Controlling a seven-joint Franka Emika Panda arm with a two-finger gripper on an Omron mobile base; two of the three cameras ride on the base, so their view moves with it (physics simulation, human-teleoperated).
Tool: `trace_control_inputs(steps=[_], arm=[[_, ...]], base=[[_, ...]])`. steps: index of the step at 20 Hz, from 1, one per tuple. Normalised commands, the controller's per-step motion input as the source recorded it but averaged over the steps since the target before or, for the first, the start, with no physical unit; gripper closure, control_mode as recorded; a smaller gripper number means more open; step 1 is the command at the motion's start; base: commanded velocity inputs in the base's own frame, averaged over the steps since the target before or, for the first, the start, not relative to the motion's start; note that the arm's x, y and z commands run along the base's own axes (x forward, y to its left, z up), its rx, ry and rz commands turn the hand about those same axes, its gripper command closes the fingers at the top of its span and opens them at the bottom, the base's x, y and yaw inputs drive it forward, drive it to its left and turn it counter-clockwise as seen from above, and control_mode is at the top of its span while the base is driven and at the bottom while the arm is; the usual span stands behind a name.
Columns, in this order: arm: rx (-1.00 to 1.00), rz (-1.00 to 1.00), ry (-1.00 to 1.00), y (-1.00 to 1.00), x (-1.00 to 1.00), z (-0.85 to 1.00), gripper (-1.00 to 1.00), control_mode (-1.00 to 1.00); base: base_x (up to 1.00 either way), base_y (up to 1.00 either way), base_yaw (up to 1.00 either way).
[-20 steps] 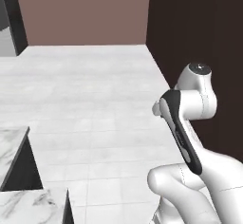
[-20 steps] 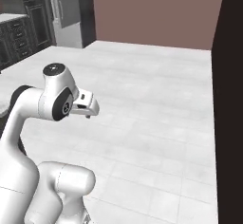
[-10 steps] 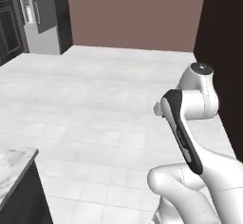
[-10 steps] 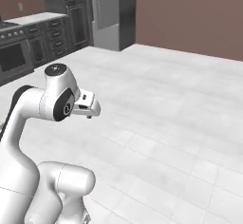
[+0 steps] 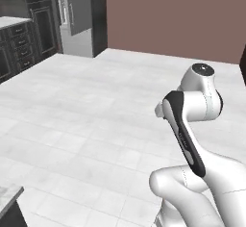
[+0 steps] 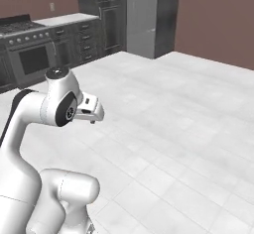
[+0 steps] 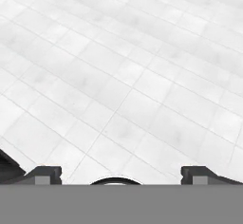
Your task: Take the cheese, steak, and corn from the fridge and place them on the plate on the dining counter to create an appetizer plate.
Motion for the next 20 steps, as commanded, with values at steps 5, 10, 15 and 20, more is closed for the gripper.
trace_control_inputs(steps=[5, 10, 15, 20], arm=[[0.0, 0.0, 0.0, 0.0, 0.0, 0.0, -1.0, 1.0], [0.0, 0.0, 0.0, 0.0, 0.0, 0.0, -1.0, 1.0], [0.0, 0.0, 0.0, 0.0, 0.0, 0.0, -1.0, 1.0], [0.0, 0.0, 0.0, 0.0, 0.0, 0.0, -1.0, 1.0]], base=[[1.0, -0.01, 0.22], [1.0, 0.0, 0.17], [1.0, 0.11, 0.19], [1.0, 0.26, 0.26]])
